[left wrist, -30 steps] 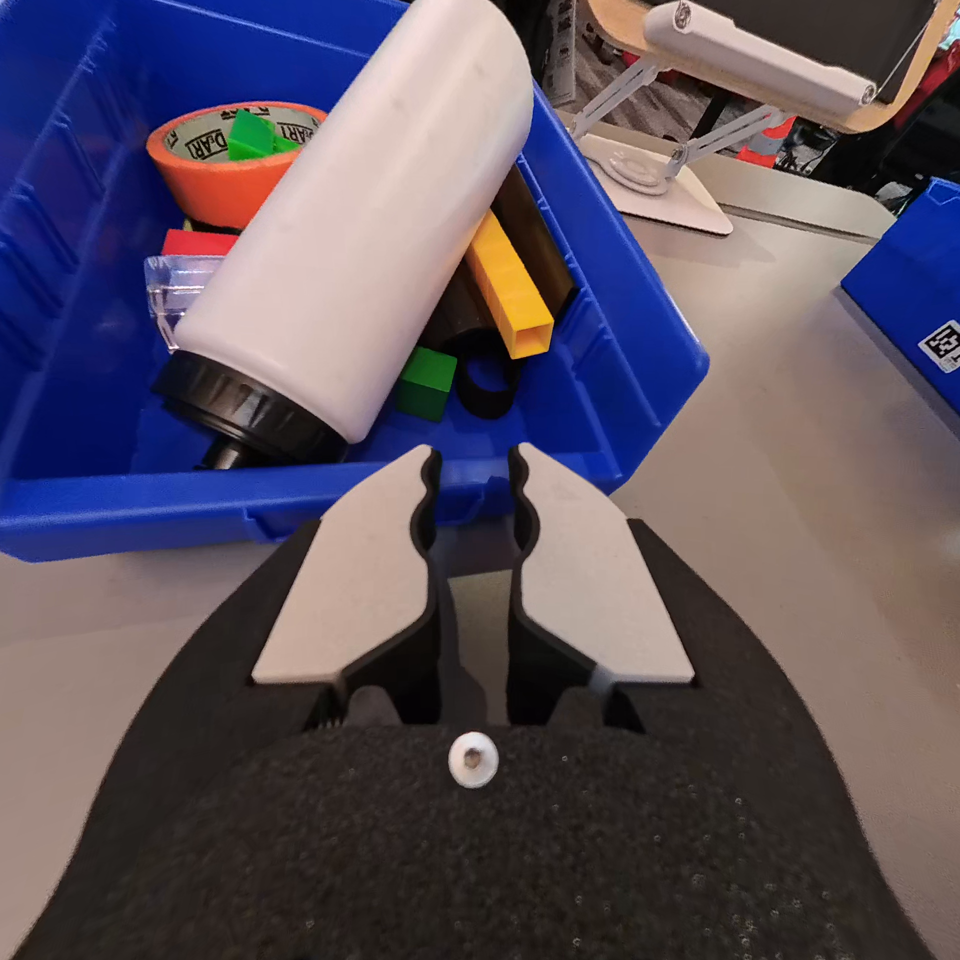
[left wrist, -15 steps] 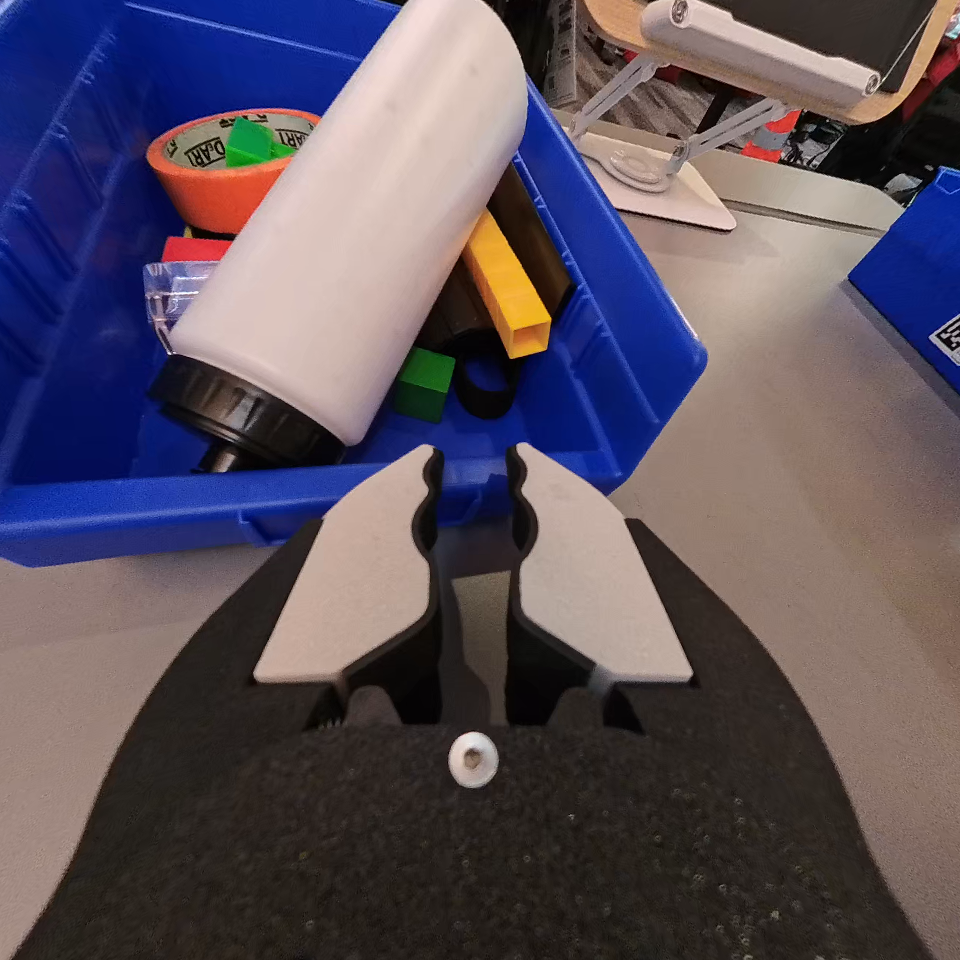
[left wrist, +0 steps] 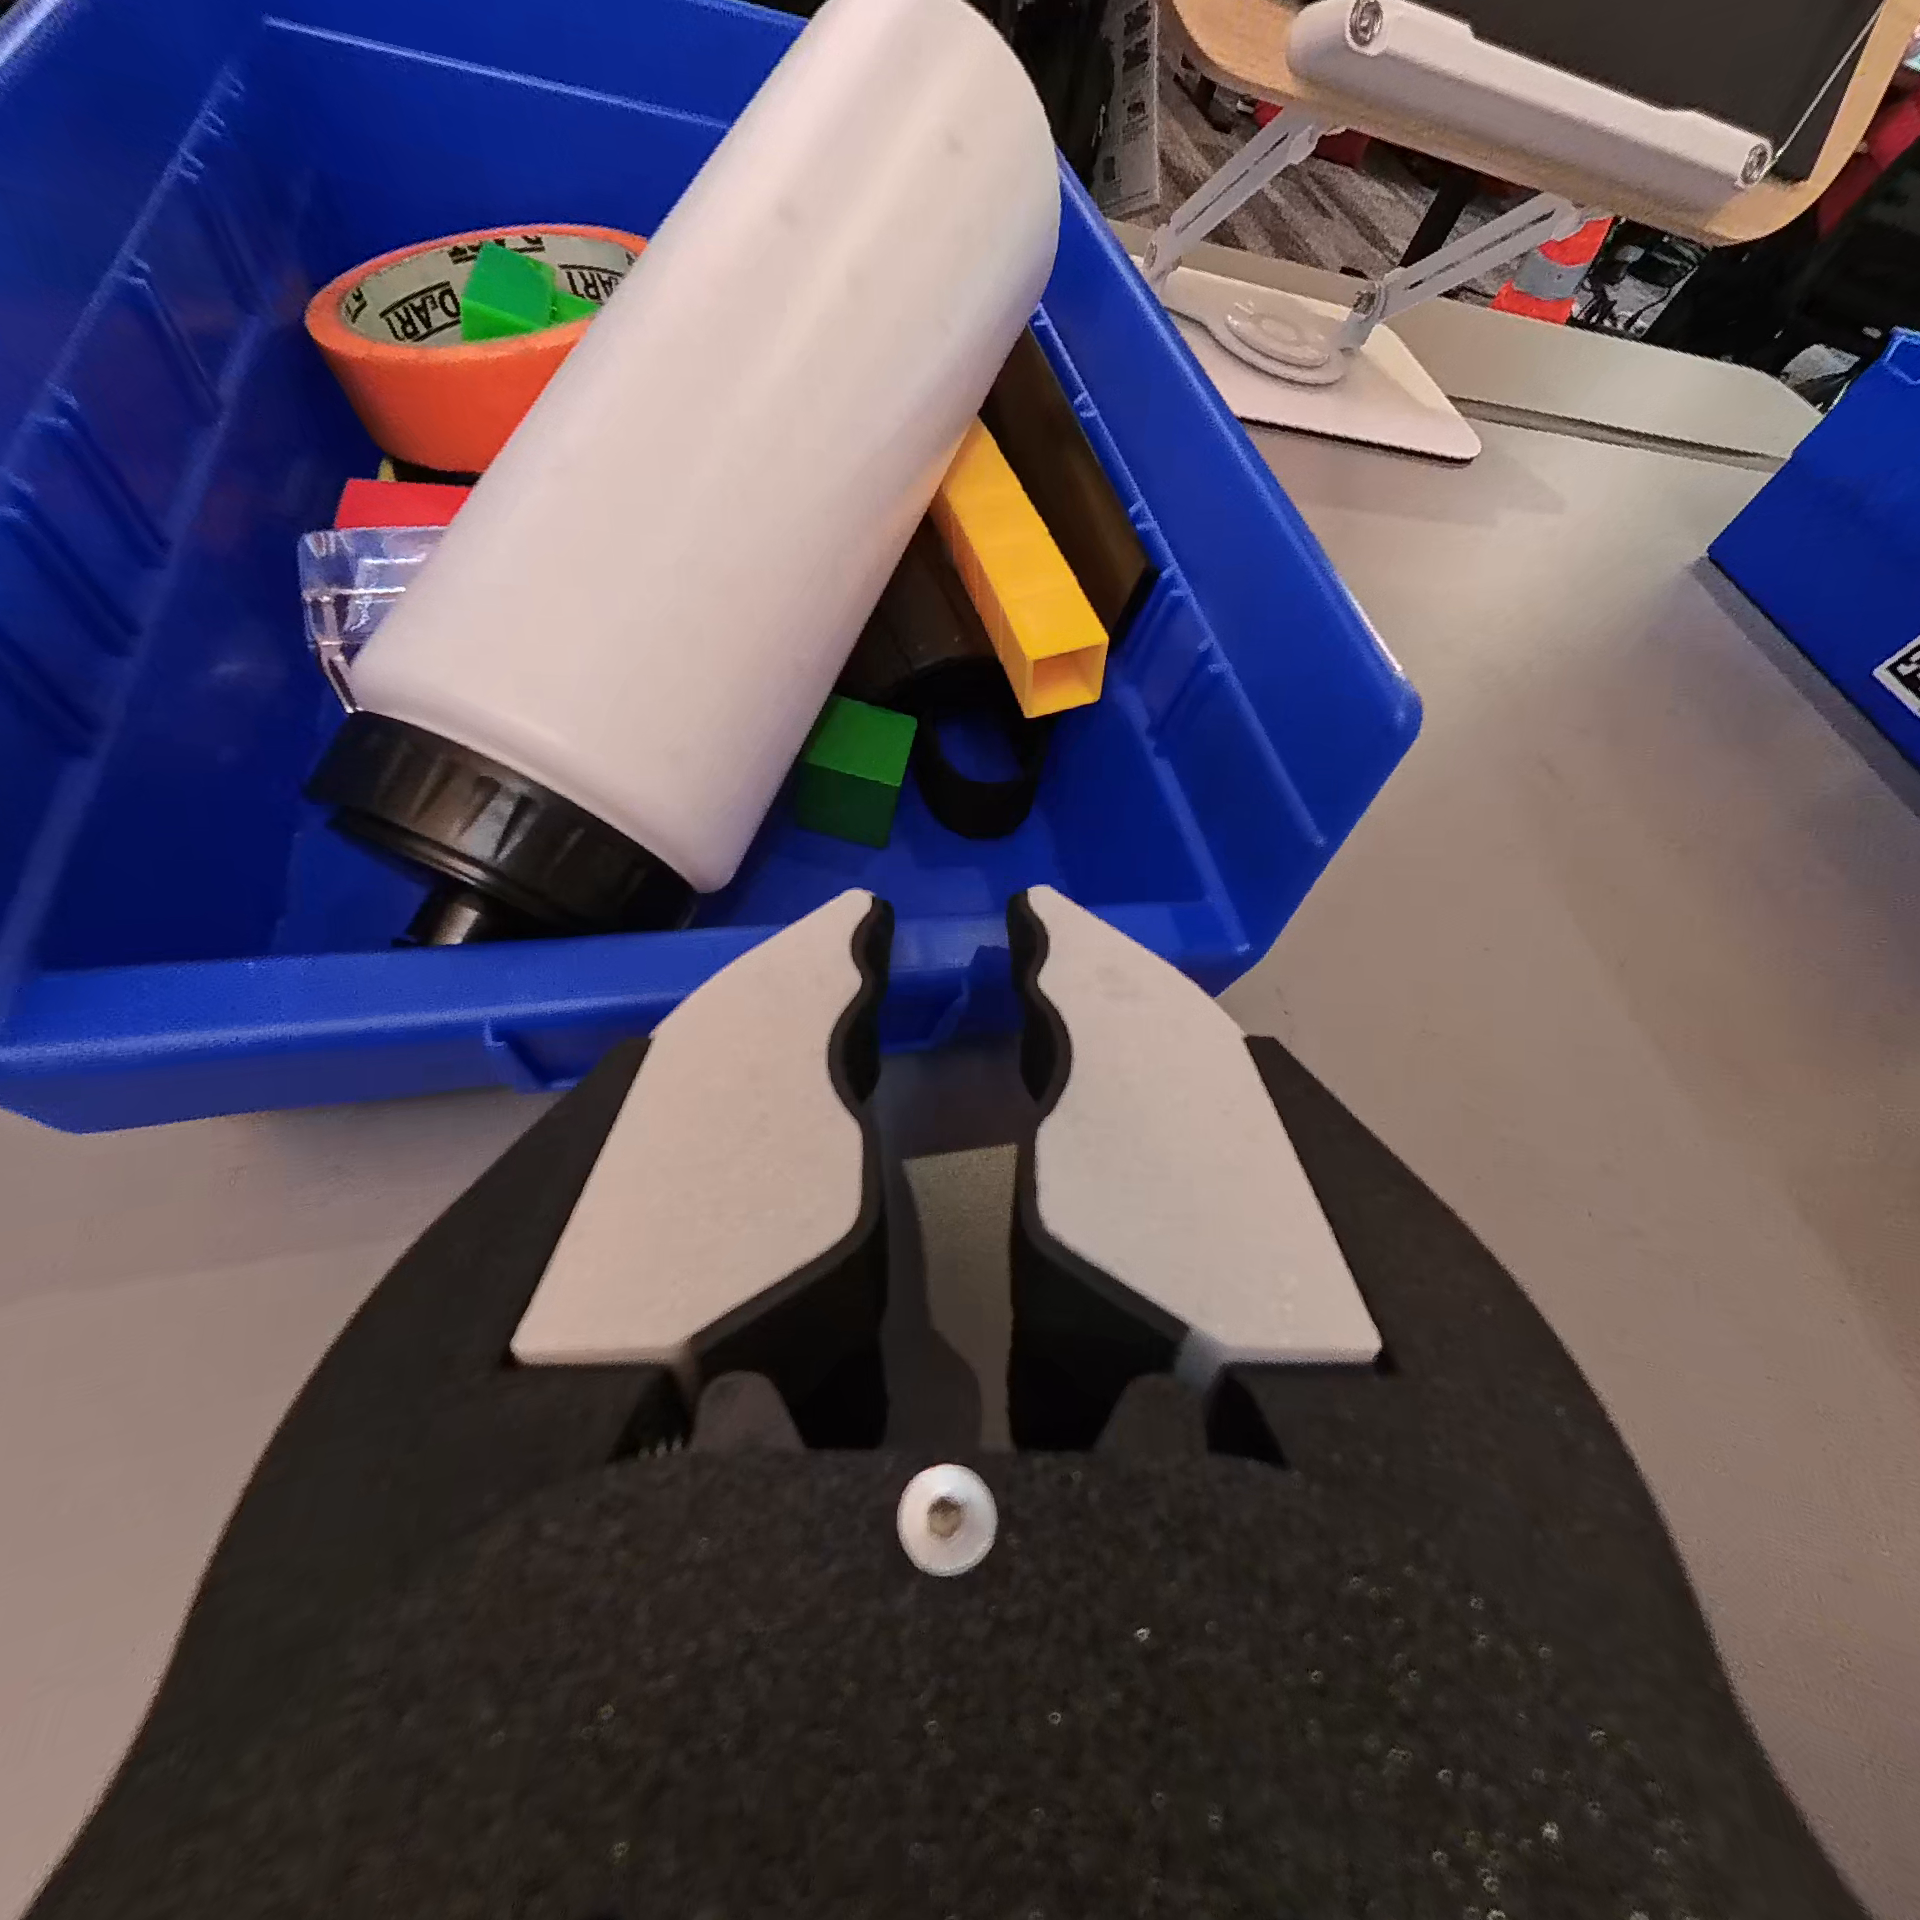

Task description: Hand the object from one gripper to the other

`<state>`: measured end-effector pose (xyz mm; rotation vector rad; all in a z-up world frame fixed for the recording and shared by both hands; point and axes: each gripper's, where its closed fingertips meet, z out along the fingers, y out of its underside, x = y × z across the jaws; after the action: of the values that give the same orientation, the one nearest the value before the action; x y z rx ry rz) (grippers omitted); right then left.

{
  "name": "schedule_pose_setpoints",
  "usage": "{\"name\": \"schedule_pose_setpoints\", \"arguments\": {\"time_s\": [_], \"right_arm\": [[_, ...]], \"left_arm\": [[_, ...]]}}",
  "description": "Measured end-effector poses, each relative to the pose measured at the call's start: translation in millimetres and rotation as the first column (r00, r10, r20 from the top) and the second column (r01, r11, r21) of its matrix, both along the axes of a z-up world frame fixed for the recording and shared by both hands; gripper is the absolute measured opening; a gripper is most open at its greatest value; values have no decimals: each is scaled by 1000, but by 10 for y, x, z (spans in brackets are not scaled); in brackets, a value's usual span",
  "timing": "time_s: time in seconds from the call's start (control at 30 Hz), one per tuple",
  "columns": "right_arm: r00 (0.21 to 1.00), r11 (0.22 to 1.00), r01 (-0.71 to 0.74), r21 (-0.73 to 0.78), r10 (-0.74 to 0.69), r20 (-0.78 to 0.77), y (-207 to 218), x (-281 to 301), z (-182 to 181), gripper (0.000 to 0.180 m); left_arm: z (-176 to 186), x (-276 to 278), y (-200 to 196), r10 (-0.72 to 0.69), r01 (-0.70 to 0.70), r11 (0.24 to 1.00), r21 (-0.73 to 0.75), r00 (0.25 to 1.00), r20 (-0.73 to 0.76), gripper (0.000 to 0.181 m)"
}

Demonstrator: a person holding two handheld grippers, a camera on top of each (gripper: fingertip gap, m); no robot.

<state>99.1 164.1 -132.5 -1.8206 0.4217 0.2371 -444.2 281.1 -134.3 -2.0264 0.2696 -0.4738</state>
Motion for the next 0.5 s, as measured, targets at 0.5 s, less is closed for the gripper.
{"name": "schedule_pose_setpoints", "arguments": {"time_s": [0.5], "right_arm": [[1000,1000,-3,-14,3,-23,2,-30,1,31]], "left_arm": [[590,55,203,-80,108,984,140,978,-194,48]]}}
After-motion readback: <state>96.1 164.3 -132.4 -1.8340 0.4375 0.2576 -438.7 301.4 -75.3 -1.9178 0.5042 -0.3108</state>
